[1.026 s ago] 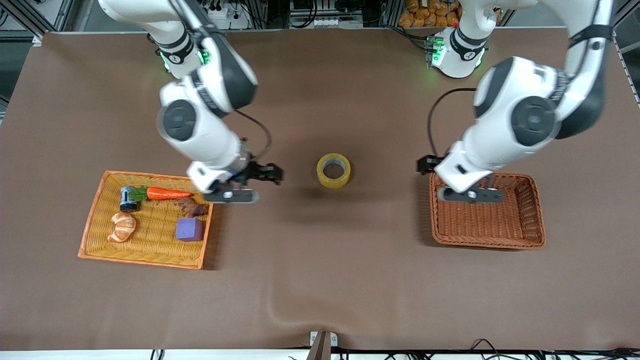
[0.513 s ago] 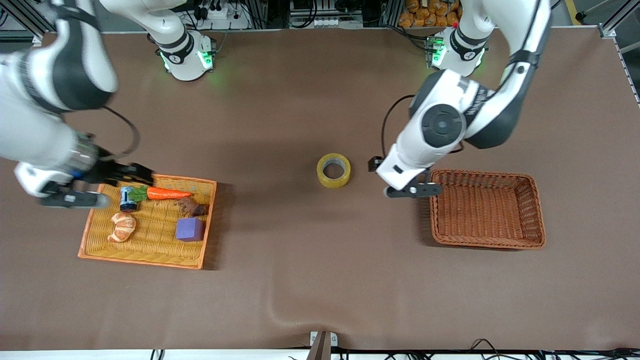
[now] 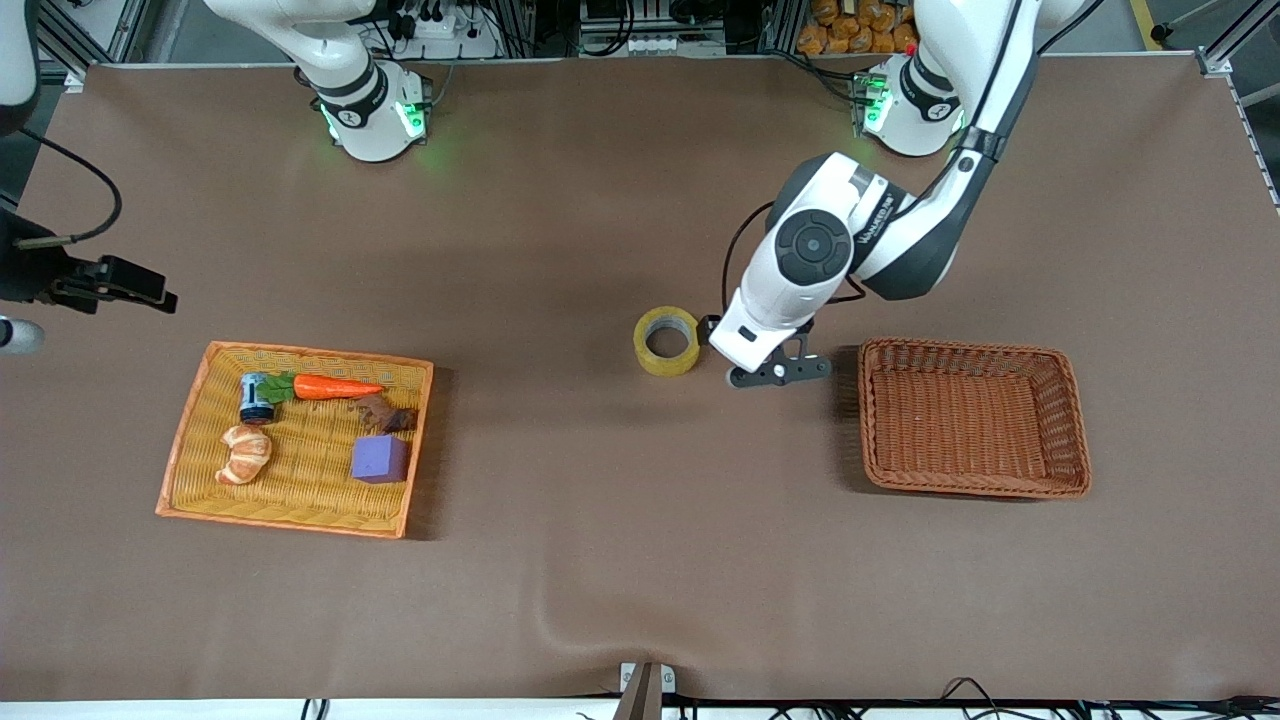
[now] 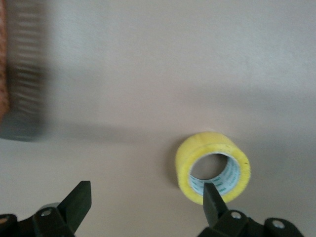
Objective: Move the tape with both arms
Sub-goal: 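Withdraw the right gripper while the left gripper reaches toward the tape roll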
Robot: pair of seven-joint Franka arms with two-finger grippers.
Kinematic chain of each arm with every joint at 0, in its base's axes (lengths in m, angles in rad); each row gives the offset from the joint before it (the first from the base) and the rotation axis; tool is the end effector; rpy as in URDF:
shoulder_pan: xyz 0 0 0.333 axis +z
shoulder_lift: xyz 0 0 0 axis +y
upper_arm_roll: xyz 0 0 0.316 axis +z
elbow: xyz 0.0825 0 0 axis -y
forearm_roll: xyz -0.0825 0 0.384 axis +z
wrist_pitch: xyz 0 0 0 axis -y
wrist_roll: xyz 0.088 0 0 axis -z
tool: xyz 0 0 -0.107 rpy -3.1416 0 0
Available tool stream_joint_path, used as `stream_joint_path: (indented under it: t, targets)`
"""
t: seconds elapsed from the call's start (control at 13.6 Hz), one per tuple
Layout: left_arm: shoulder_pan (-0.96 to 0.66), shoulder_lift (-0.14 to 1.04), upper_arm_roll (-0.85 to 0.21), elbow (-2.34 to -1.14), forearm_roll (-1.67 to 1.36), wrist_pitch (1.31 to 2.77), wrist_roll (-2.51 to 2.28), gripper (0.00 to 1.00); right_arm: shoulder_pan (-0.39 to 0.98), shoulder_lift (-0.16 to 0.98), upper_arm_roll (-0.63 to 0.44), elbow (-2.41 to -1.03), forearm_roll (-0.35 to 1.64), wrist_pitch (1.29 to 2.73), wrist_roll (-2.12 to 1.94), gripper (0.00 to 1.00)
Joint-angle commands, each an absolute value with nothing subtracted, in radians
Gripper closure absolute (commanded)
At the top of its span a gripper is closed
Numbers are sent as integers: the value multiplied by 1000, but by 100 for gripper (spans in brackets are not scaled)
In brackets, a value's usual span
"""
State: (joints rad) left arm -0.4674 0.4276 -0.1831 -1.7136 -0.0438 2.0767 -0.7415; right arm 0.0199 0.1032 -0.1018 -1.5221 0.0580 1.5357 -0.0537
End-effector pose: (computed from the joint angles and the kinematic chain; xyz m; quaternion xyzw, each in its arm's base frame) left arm 0.5264 -0.3894 0.3403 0.9959 0.0635 -0.0587 0.0250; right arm 0.5793 -0.0382 0.5862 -0.9986 0.0143 0.0428 0.0267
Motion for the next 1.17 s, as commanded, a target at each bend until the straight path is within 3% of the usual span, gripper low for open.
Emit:
stream_joint_path:
  t: [0.0, 0.59, 0.88, 1.03, 1.1]
  targets:
    - [-512, 454, -179, -1729, -57, 2137, -801, 0, 2, 101, -80, -1500, 31, 1519, -60, 0]
    - [-617, 578, -173, -1729, -40, 2230, -869, 2, -44, 101, -80, -1485, 29, 1494, -152, 0]
    - [-614, 629, -173, -1726, -3, 2232, -879, 26, -41, 101, -78, -1485, 31, 1460, -143, 0]
    - [-611, 641, -173, -1723, 8, 2235, -879, 29, -40, 103, -75, -1485, 32, 1462, -150, 0]
    - [-609, 643, -173, -1724, 9, 2241, -879, 38, -40, 103, -74, -1483, 35, 1460, -152, 0]
